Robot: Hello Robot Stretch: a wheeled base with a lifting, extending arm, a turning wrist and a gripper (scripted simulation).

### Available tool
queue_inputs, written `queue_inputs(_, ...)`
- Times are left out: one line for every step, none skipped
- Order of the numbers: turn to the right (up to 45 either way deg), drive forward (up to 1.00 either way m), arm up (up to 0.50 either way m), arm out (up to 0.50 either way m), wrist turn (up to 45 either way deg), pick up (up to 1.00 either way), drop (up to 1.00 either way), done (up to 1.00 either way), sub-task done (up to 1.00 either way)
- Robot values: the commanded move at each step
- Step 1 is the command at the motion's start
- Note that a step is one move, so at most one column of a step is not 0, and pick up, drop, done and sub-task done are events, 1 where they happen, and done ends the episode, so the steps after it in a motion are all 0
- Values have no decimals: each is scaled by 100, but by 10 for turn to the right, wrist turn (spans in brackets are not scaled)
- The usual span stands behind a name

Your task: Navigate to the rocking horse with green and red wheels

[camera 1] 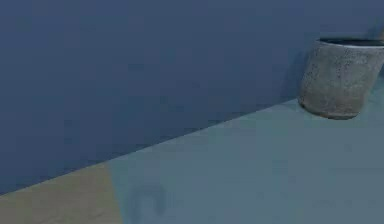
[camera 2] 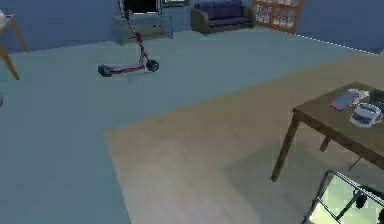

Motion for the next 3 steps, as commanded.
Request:
queue_inputs(450, 0, 0, 0, 0, 0, 0, 0, 0)
queue_inputs(360, 0, 0, 0, 0, 0, 0, 0, 0)
queue_inputs(0, 45, 0, 0, 0, 0, 0, 0, 0)
